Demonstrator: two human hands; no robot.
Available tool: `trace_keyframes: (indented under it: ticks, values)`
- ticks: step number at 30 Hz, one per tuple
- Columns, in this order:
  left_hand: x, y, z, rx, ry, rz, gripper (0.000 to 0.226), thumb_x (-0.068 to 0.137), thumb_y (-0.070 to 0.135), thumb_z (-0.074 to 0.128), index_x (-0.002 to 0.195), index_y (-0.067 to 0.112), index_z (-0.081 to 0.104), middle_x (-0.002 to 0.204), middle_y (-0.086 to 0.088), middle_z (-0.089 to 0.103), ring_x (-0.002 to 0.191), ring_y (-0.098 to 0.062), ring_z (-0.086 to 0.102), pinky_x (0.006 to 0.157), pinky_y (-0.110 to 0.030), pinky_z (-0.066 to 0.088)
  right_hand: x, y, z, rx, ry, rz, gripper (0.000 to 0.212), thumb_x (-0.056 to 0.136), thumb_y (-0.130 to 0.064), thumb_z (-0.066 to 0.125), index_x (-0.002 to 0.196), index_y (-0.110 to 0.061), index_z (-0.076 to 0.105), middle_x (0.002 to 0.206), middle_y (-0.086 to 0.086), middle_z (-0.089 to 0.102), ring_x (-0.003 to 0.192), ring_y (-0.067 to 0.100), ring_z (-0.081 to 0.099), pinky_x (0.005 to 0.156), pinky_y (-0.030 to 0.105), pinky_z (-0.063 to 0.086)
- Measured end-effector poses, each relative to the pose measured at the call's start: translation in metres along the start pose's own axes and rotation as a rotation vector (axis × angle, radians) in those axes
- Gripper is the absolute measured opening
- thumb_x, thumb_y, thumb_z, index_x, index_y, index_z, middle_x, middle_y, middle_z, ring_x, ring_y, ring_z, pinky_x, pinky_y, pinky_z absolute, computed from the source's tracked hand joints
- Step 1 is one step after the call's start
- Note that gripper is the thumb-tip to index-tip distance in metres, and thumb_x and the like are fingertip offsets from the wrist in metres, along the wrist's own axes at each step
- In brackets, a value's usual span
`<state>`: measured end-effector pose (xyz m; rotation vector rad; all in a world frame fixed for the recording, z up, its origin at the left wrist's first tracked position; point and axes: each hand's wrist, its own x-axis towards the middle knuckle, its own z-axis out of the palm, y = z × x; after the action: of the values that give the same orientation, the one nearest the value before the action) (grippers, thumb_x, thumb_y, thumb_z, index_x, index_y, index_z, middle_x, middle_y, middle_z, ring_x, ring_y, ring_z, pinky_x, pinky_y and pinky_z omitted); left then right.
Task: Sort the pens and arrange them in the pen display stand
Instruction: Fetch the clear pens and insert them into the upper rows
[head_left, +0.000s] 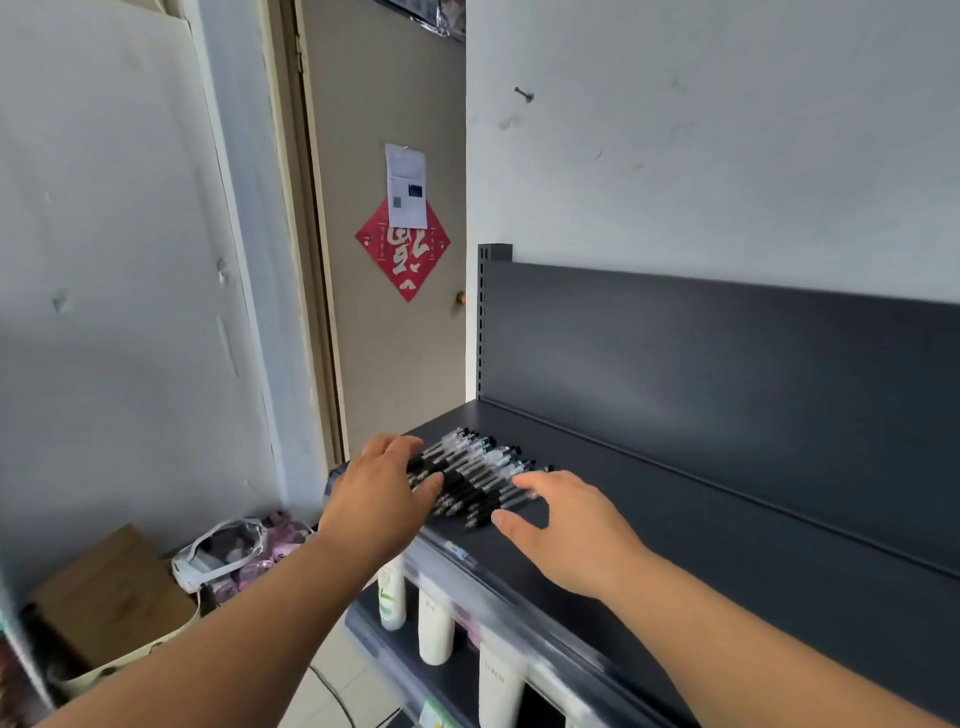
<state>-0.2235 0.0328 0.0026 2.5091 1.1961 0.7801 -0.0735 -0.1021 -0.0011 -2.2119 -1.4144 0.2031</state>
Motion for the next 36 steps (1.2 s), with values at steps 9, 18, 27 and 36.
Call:
trace_keyframes:
  ticks: [9, 18, 27, 36]
  values:
    - [0.086, -0.036, 0.03, -0.067, -0.139, 0.045, 0.049, 0.093, 0.045, 0.054, 0.135, 0.023, 0.048, 0.137, 0.001, 0.049, 0.118, -0.016, 0.052, 0.1, -0.03, 0.04, 0.061, -0.006, 0.022, -0.007, 0.035, 0.111, 0.056, 0.091, -0.059, 0.05, 0.14, -0.034, 0.043, 0.142, -0.011, 0.041, 0.123, 0.012, 0.047, 0.099, 0.027, 0.042]
    - [0.165, -0.073, 0.05, -0.121, -0.484, 0.197, 0.046, 0.089, 0.046, 0.058, 0.126, 0.018, 0.057, 0.126, 0.002, 0.061, 0.115, -0.016, 0.056, 0.095, -0.023, 0.04, 0.117, -0.043, 0.051, -0.03, 0.226, 0.396, 0.044, 0.091, -0.053, 0.052, 0.13, -0.032, 0.05, 0.114, -0.01, 0.051, 0.104, 0.01, 0.051, 0.089, 0.027, 0.046]
    - [0.184, -0.085, 0.06, -0.072, -0.728, 0.249, 0.039, 0.073, 0.045, 0.066, 0.057, 0.014, 0.051, 0.055, -0.002, 0.055, 0.054, -0.02, 0.056, 0.058, -0.026, 0.047, 0.115, -0.065, 0.073, -0.129, 0.191, 0.609, 0.08, 0.077, -0.07, 0.06, 0.14, -0.026, 0.036, 0.132, -0.001, 0.049, 0.117, 0.017, 0.051, 0.091, 0.03, 0.049]
    - [0.189, -0.089, 0.068, -0.218, -0.698, 0.265, 0.027, 0.074, 0.041, 0.066, 0.064, 0.016, 0.062, 0.058, -0.004, 0.054, 0.055, -0.019, 0.052, 0.063, -0.032, 0.053, 0.122, -0.08, 0.078, -0.043, 0.272, 0.72, 0.09, 0.073, -0.067, 0.067, 0.142, -0.021, 0.032, 0.127, -0.001, 0.054, 0.109, 0.018, 0.057, 0.083, 0.034, 0.054]
